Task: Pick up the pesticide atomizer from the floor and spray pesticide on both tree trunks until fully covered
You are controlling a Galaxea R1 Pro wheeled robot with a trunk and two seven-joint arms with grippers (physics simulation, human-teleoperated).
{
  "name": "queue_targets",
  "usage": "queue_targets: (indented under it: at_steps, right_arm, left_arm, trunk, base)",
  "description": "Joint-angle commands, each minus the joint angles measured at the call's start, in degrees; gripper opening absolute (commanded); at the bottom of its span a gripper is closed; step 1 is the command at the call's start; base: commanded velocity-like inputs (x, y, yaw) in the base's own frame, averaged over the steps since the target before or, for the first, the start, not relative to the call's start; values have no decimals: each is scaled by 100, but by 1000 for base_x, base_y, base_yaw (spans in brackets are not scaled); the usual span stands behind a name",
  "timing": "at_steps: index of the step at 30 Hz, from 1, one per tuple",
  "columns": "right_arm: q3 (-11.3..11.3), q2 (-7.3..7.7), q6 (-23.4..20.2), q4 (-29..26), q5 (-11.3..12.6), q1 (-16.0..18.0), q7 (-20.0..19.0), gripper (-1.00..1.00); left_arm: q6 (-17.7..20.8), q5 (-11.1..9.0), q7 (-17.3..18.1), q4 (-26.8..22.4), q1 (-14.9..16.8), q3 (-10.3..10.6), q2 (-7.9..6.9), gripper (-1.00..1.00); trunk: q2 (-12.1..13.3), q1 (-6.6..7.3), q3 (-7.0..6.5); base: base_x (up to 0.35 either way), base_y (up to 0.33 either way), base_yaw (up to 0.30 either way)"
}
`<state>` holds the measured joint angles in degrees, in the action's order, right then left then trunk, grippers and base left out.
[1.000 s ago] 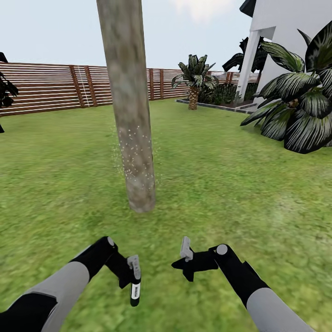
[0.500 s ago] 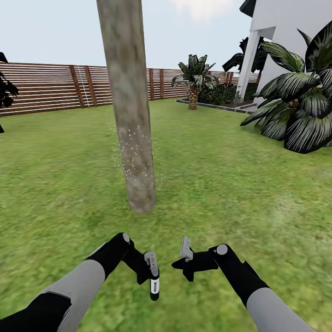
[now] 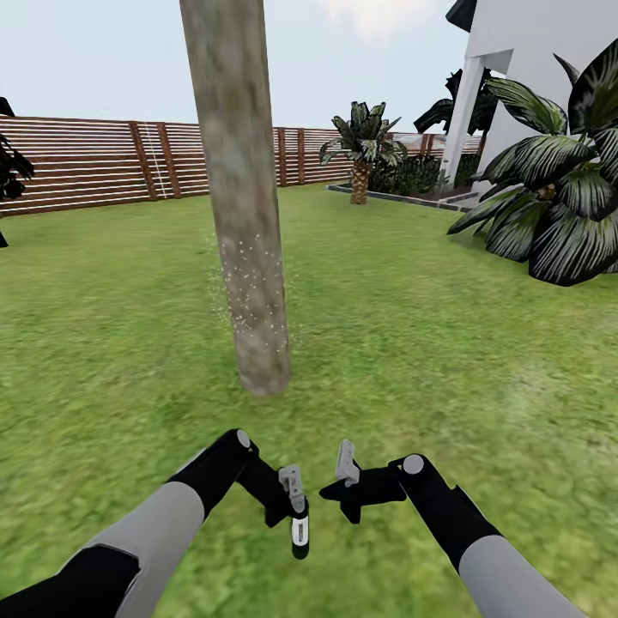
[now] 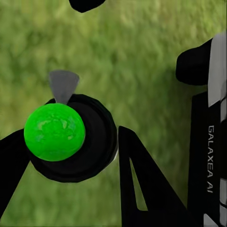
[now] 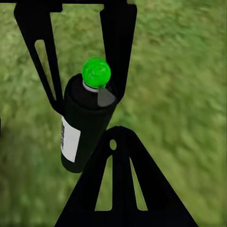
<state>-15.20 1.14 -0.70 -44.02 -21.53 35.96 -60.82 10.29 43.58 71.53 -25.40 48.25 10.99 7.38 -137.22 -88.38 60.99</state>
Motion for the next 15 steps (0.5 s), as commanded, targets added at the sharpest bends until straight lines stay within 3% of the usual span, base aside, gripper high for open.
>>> queue_targets:
  at_steps: [1, 10, 15]
  right_arm:
    - [0, 0, 0, 0, 0, 1, 0, -100]
    - [0, 0, 0, -36, 0, 7, 0, -100]
    - [0, 0, 0, -40, 0, 9, 0, -100]
  left_arm:
    - [0, 0, -3, 0, 0, 0, 15, -100]
    - [0, -2, -36, 0, 0, -2, 84, -100]
    - [1, -29, -314, 0, -1, -9, 115, -100]
  trunk:
    - [0, 0, 0]
    - [0, 0, 0]
    - [0, 0, 0]
  base:
    - [0, 0, 0]
    - [0, 0, 0]
    - [0, 0, 0]
